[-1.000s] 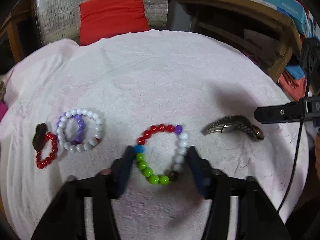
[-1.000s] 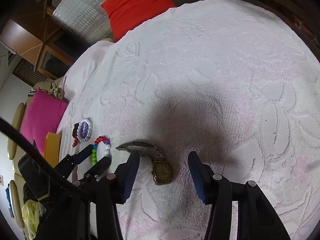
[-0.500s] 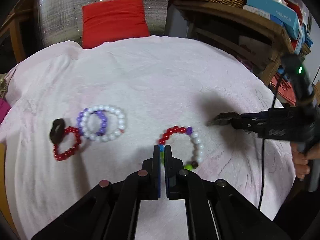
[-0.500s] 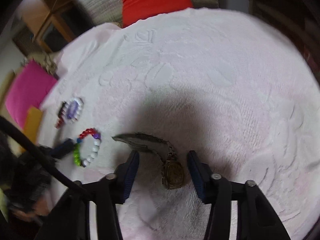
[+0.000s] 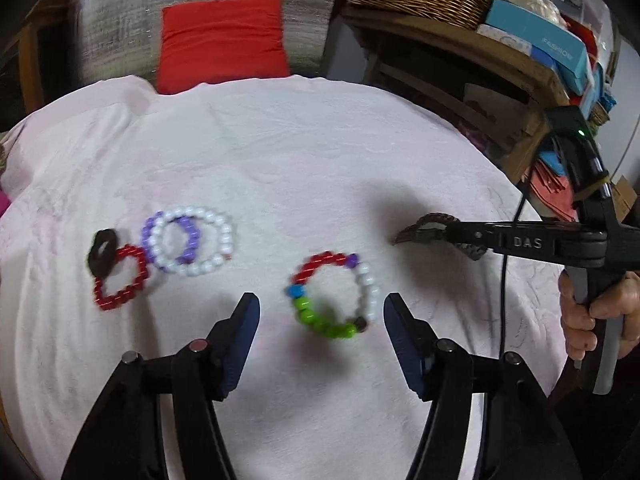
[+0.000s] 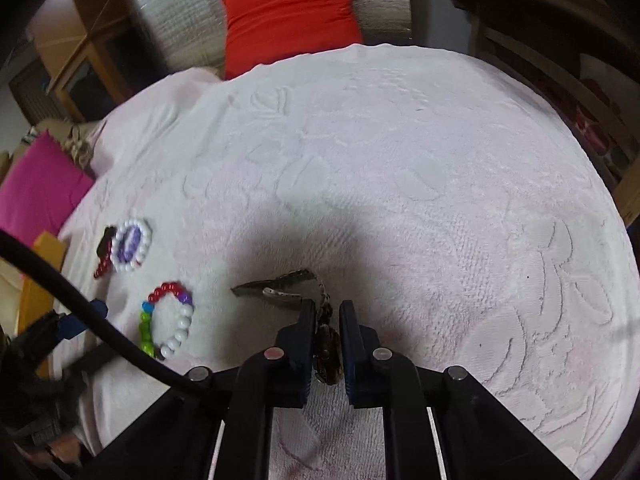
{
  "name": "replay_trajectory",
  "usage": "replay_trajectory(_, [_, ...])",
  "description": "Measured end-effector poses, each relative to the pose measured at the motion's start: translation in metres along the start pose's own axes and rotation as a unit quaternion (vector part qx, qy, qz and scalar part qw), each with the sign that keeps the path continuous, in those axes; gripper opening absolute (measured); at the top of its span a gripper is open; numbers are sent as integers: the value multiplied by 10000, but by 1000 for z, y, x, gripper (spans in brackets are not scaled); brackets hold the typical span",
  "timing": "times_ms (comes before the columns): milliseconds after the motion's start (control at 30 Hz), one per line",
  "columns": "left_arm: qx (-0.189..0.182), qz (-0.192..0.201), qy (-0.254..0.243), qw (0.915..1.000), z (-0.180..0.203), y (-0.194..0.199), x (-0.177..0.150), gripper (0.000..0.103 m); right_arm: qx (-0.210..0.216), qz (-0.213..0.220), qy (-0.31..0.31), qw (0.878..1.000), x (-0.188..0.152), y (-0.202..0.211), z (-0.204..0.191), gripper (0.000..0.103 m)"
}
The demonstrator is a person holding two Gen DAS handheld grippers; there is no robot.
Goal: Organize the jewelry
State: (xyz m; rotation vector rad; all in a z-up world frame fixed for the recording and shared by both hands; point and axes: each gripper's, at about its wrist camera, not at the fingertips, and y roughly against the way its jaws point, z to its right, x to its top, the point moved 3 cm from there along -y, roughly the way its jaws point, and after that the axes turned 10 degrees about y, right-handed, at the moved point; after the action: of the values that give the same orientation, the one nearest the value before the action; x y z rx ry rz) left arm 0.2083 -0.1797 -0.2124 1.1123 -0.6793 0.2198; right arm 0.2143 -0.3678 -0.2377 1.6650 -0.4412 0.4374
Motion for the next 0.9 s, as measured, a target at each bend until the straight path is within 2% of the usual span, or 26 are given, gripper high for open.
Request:
replay_trajectory(167, [213, -318, 216, 9990, -2, -33, 0, 67, 49, -167, -139, 9998, -4, -6, 7, 13])
replay_trajectory(400, [259, -118, -105, 9995, 18, -43, 1, 67, 214, -197, -221, 9993, -6, -9, 11, 13])
replay_trajectory(433, [278, -90, -165, 9994, 19, -43, 0, 60, 208, -182, -213, 9994, -6, -9, 10, 13])
replay_trajectory(467, [299, -65, -206, 9993, 21, -43, -1, 46, 210, -164, -205, 9994, -6, -9, 10, 13])
replay_trajectory(500, [299, -39, -238, 9993, 21, -42, -1, 40, 215, -149, -200, 9995, -6, -9, 9, 13])
replay_trajectory(567, [252, -32, -207, 9995, 19, -41, 0, 18, 200, -108, -205, 9995, -4, -8, 9, 13])
replay_trajectory(900, [195, 180, -115, 9996, -1, -8, 3, 18, 297, 268, -291, 9988, 7, 7, -3, 13])
